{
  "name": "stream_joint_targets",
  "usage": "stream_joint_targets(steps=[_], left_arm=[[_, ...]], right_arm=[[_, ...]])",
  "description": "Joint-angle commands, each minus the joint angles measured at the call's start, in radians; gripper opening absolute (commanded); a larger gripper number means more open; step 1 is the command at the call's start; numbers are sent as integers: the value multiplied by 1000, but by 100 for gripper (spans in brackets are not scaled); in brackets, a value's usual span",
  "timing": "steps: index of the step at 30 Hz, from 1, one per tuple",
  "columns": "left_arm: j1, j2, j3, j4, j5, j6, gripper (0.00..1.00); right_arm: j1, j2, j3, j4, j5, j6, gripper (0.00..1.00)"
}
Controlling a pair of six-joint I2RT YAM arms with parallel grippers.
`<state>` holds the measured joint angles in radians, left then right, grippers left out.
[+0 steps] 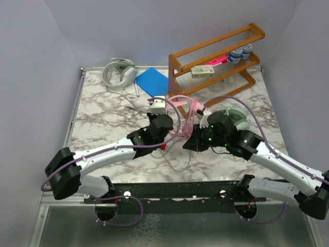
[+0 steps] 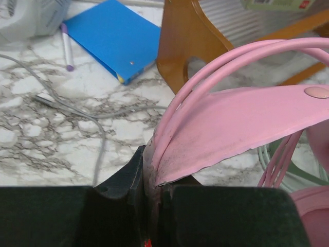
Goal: Wrap the headphones
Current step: Place the headphones at the center of the board.
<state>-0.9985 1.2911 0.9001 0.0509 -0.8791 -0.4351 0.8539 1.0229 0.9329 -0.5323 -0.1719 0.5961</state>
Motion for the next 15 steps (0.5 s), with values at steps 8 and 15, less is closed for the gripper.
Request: stream_joint_targets(steps=[8,15], left_arm=[[-132,214,2,107,165,-220,0],[-153,408,107,128,273,-288,0]], right_arm=[[5,-194,-192,-215,146,364,1],[5,-357,-214,-376,454,532,1]])
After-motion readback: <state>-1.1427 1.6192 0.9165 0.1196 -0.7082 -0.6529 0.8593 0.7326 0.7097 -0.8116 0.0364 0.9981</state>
